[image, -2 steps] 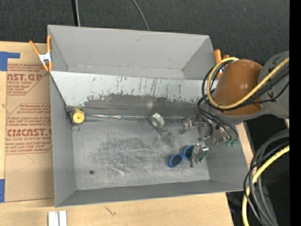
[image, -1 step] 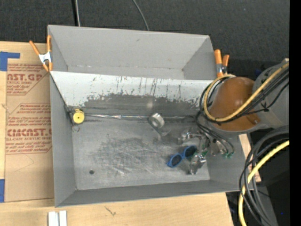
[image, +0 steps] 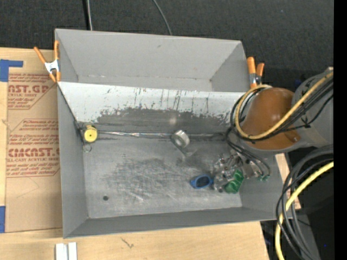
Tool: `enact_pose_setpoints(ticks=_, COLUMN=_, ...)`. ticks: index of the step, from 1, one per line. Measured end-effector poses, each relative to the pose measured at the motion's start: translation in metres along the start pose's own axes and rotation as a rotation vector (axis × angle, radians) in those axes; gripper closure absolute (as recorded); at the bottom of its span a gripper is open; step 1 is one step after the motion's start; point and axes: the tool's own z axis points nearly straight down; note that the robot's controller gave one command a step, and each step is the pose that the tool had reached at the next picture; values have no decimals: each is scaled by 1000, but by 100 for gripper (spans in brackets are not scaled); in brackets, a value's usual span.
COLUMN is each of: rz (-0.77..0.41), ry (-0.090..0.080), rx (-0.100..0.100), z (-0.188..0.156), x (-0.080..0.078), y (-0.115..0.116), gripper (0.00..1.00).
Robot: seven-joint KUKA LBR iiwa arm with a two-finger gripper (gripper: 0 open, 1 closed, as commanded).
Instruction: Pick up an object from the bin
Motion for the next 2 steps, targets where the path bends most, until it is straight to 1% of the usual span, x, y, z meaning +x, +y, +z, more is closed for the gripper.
enact_pose_setpoints(ticks=1, rz=52, ry=-9, rx=4, z=-114, x=1, y=-3, gripper=100)
enact_pose_setpoints(ticks=2, rz=-339, ry=-5, rx=5, z=-168, x=5, y=-30, gripper=100)
